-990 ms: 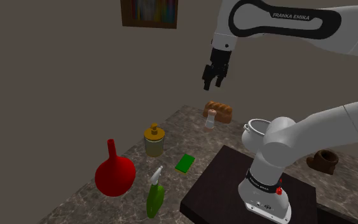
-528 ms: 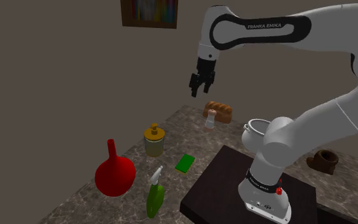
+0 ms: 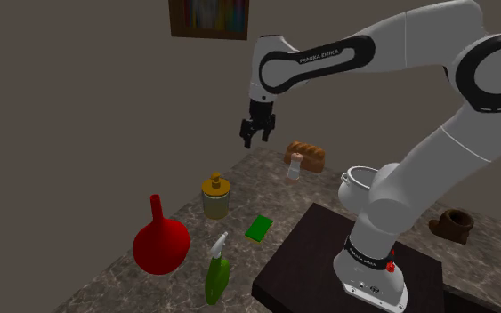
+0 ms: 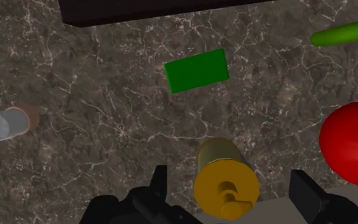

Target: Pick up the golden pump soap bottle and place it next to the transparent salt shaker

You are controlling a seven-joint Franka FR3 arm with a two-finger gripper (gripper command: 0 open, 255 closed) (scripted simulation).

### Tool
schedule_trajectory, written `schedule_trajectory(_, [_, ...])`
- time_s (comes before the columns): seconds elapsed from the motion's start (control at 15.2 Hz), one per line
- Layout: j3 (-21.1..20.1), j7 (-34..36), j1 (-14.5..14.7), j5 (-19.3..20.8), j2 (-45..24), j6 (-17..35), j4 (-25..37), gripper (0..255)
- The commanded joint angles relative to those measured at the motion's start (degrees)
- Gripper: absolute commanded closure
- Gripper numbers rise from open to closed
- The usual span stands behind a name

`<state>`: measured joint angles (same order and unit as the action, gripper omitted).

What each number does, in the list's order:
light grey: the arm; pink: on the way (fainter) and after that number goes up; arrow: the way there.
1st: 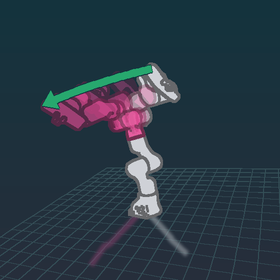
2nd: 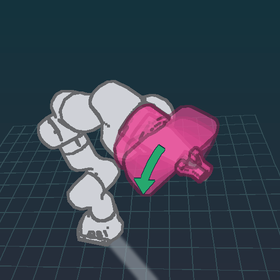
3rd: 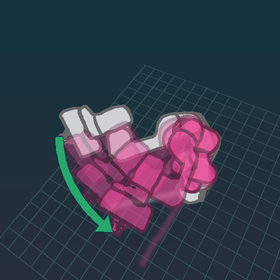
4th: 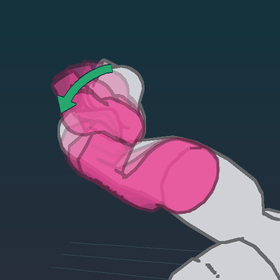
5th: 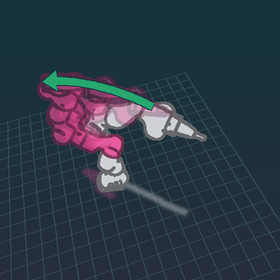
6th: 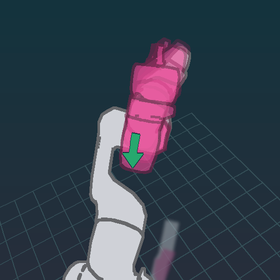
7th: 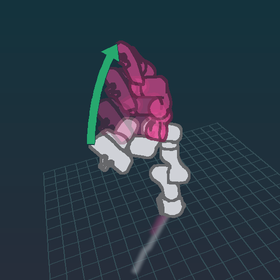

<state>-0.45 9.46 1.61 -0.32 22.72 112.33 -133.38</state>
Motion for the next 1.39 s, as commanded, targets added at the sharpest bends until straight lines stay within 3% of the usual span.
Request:
schedule_trajectory(0.0, [-0.5,0.7,0.1,0.2,-4.3,3.3,0.8,0])
schedule_trajectory(0.53, [-1.9,3.5,0.5,1.9,-21.9,11.7,9.0,0])
schedule_trajectory(1.06, [-2.0,6.2,1.5,4.5,-40.0,15.7,22.0,0])
schedule_trajectory(1.32, [-1.9,6.6,1.7,4.8,-43.0,17.8,22.8,0])
